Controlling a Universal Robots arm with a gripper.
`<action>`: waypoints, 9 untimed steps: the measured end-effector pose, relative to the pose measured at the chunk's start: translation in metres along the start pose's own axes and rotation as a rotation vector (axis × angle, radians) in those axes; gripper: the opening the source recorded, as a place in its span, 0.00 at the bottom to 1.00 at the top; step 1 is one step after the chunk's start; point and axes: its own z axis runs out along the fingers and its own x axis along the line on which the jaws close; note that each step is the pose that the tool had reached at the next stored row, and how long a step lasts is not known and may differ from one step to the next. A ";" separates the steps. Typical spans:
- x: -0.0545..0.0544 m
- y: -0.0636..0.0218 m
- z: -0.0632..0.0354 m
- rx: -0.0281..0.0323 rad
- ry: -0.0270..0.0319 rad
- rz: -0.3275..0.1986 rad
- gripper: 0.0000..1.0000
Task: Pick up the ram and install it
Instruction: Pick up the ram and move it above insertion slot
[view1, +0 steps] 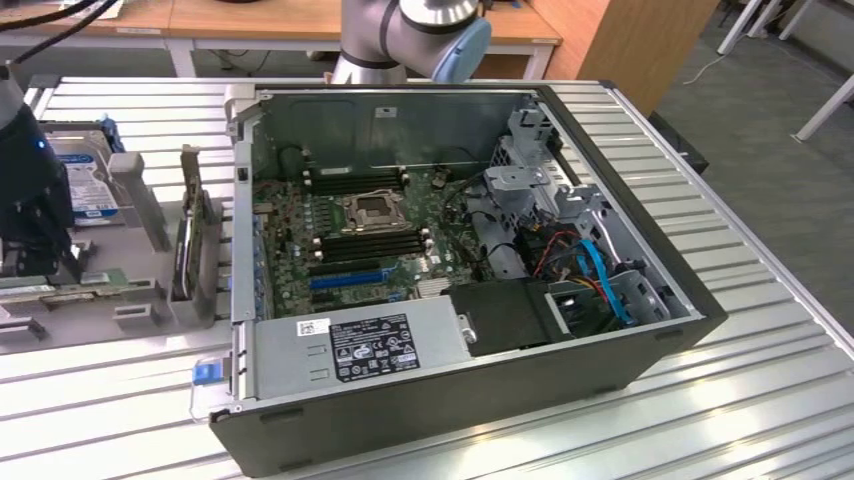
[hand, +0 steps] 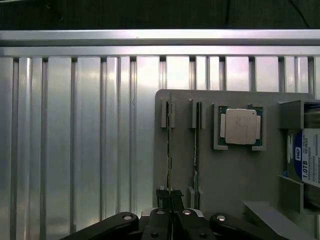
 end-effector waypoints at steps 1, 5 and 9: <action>0.000 0.0001 -0.0029 0.0000 -0.0001 0.000 0.12; 0.000 0.0004 -0.0148 0.0000 -0.0001 0.000 0.12; 0.000 0.0008 -0.0270 0.0000 0.0000 0.000 0.12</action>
